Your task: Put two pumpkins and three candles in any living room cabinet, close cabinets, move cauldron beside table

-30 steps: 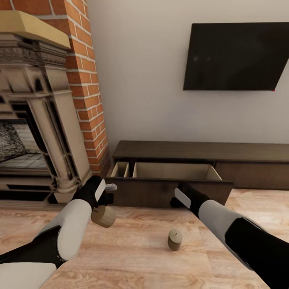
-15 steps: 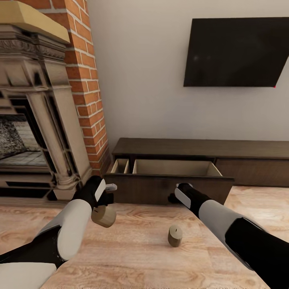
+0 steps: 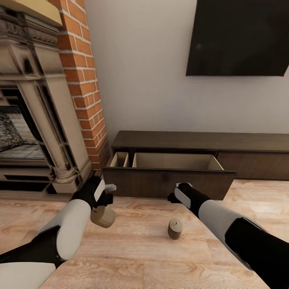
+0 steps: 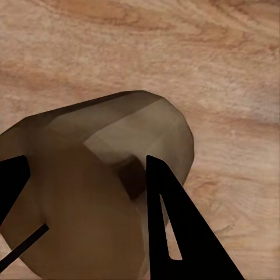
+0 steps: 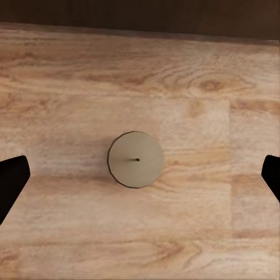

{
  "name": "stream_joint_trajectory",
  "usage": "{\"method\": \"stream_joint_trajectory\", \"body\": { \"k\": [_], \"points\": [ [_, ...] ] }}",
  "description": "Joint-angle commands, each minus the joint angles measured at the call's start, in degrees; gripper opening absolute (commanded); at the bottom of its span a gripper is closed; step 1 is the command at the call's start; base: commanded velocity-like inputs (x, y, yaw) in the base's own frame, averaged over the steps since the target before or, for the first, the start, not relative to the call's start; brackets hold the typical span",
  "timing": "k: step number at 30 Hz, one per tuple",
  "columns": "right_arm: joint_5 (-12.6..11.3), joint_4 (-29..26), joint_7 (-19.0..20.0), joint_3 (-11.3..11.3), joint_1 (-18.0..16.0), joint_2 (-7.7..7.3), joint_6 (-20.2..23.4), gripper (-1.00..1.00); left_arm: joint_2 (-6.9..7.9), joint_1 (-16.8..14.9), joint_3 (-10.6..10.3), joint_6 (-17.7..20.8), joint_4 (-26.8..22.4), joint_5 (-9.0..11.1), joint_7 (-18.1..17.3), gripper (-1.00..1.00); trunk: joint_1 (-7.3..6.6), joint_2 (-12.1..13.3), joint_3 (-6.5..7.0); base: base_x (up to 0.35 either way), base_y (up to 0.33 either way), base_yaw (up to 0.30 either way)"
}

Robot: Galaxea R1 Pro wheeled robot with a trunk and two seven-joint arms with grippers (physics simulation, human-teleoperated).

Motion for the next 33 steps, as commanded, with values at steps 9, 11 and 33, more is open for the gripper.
{"method": "stream_joint_trajectory", "body": {
  "k": [9, 11, 33],
  "points": [
    [-0.62, -0.05, -0.43, 0.40, -0.08, -0.15, 0.24, 1.00, 0.26, -0.05, 0.80, 0.73, -0.67, -0.48, -0.14, -1.00, 0.22, -0.15, -2.05, 0.000, 0.000, 0.000],
    [-0.62, -0.08, -0.43, 0.38, -0.09, -0.15, 0.29, 1.00, 0.30, -0.05, 0.98, 0.90, -1.50, -0.58, -0.14, -1.00, 0.27, -0.18, -2.50, 0.000, 0.000, 0.000],
    [-0.59, -0.02, -0.43, 0.45, -0.14, -0.26, 0.21, 1.00, 12.07, -20.19, 11.82, 1.51, 20.77, -0.85, -0.14, -1.00, 0.83, -0.47, -7.37, 0.000, 0.000, 0.000]
  ]
}}
